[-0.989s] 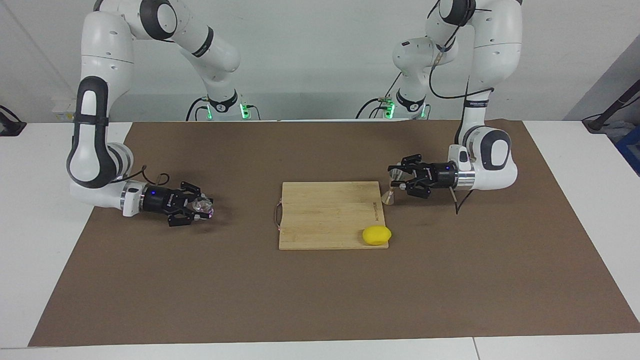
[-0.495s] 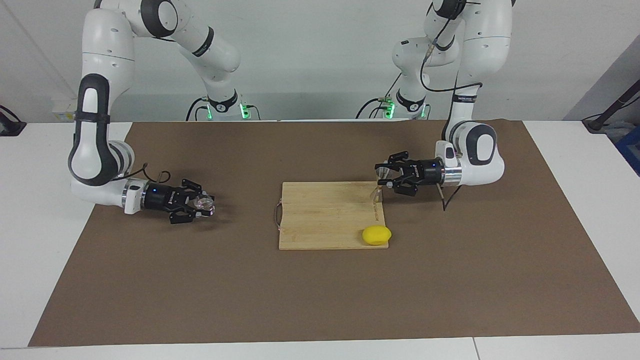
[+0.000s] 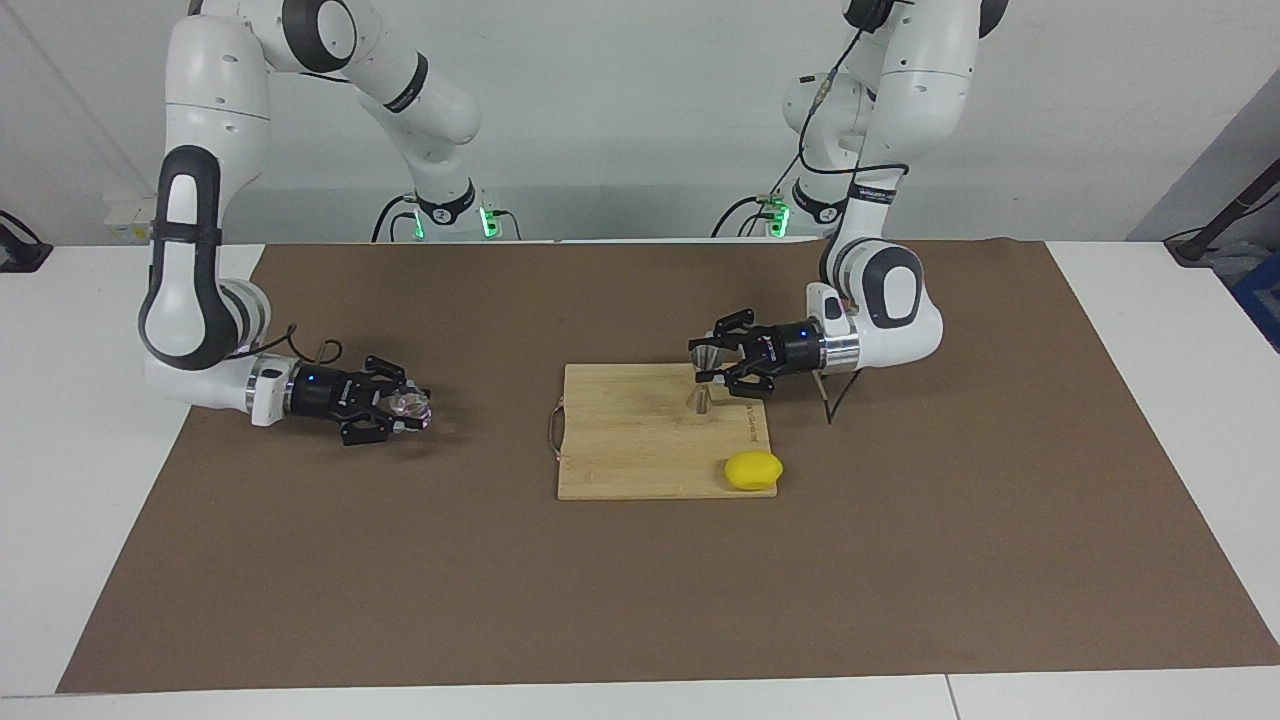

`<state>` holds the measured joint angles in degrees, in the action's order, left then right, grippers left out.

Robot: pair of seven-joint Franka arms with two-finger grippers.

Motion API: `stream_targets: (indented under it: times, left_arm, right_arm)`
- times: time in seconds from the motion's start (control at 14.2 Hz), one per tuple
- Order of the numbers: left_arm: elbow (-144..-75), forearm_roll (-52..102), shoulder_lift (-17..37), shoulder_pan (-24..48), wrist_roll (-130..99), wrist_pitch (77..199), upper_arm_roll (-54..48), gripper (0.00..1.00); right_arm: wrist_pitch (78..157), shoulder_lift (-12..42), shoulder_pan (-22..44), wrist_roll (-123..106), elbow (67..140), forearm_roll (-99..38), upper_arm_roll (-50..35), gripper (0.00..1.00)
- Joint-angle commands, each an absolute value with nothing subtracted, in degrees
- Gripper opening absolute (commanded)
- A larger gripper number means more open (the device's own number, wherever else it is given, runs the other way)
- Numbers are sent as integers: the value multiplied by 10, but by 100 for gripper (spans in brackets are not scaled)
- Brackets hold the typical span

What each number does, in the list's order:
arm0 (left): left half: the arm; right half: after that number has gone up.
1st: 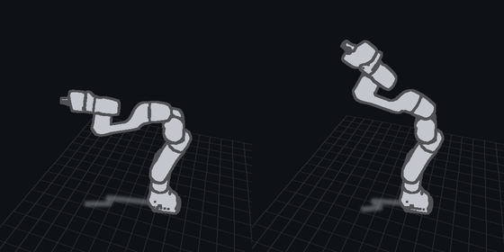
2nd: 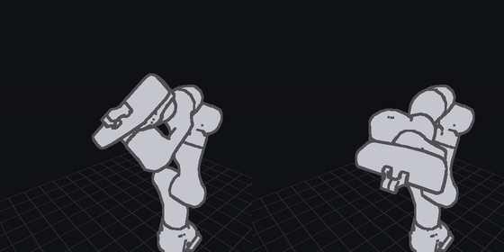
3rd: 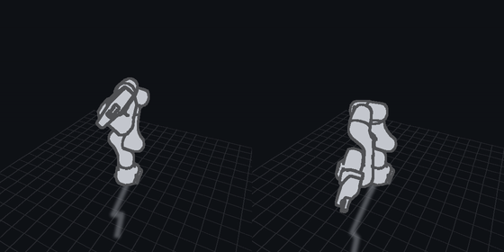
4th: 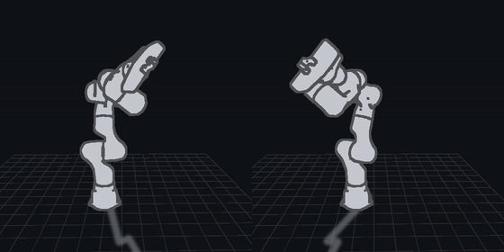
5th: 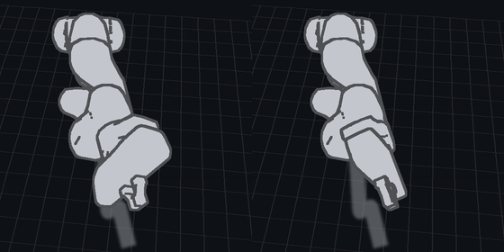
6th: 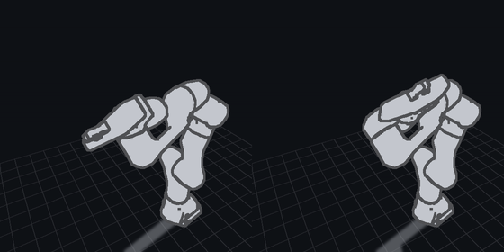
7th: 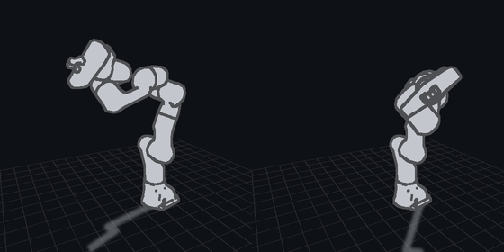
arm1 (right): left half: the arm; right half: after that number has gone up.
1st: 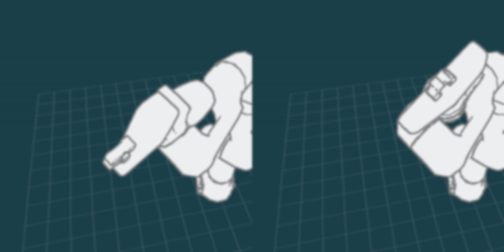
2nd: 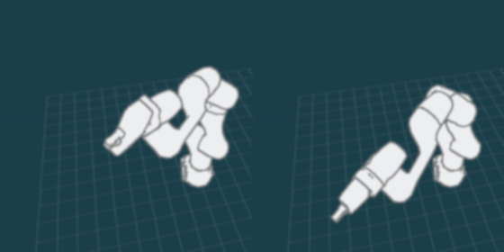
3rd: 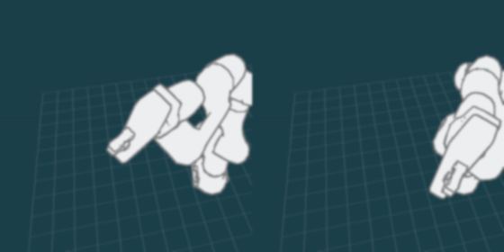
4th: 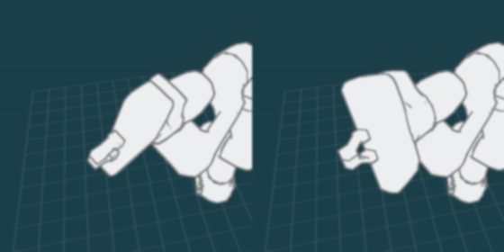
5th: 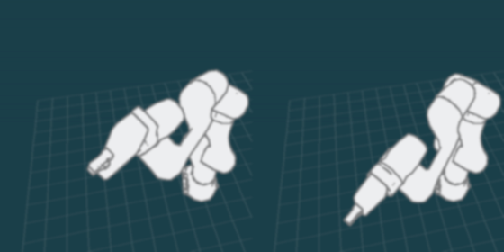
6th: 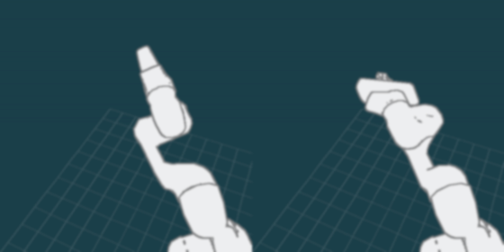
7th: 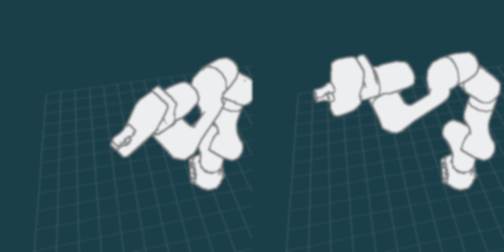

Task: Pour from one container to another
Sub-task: 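Carry the metal cup onto the cutting board with the left gripper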

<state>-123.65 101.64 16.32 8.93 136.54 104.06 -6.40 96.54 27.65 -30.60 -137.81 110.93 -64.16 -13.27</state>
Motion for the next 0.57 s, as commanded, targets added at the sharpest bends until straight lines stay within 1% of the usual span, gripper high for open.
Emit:
stream_targets:
  times: [0.0,0.21,0.49]
  left_arm:
    - [-1248,1050,151,120,1365,1066,-55,34]
    - [-1248,1081,156,148,1375,1085,-54,34]
    - [-1232,1100,184,163,1390,1086,-54,34]
  right_arm:
    - [959,261,-323,-1368,1121,-638,-141,0]
    - [958,261,-323,-1371,1119,-638,-141,0]
    - [961,251,-323,-1363,1119,-638,-143,0]
